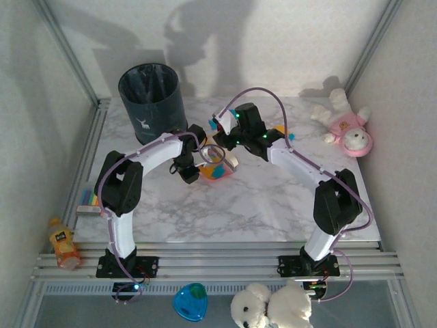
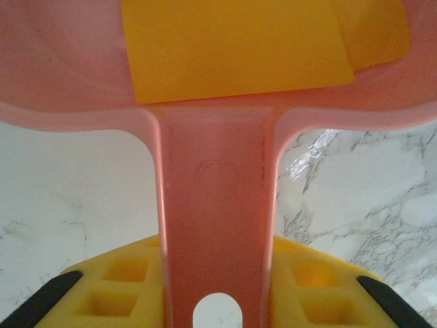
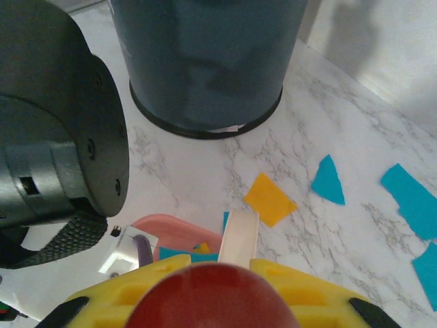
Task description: Sweep away the paper scraps from the table
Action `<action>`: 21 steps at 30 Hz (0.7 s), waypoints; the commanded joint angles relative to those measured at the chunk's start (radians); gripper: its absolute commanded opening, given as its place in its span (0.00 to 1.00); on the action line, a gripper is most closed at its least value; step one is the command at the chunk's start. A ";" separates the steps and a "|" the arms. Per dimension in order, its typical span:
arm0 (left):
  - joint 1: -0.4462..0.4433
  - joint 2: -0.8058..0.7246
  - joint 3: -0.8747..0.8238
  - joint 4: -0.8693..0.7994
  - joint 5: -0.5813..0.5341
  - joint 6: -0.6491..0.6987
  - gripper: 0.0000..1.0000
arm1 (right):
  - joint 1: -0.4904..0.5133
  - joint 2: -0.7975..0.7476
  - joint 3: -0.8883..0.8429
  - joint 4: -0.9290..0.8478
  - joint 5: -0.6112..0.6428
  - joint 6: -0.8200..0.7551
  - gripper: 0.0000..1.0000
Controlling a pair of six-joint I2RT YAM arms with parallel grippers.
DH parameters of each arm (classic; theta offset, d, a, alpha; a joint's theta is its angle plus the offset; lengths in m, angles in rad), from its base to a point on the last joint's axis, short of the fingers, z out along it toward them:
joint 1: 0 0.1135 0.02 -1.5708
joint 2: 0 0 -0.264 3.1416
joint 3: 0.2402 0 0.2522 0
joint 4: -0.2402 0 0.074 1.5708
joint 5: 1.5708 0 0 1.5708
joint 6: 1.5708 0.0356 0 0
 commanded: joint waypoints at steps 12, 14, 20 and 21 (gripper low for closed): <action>0.001 -0.106 -0.020 0.048 0.090 -0.048 0.14 | -0.046 -0.242 -0.197 0.112 0.145 0.179 0.00; 0.001 -0.123 -0.019 0.064 0.118 -0.061 0.14 | -0.060 -0.286 -0.229 0.103 0.150 0.206 0.00; 0.001 -0.131 0.045 0.073 0.160 -0.139 0.15 | -0.104 -0.415 -0.301 0.051 0.172 0.272 0.00; 0.001 -0.130 0.058 0.077 0.170 -0.150 0.15 | -0.108 -0.433 -0.308 0.039 0.178 0.276 0.00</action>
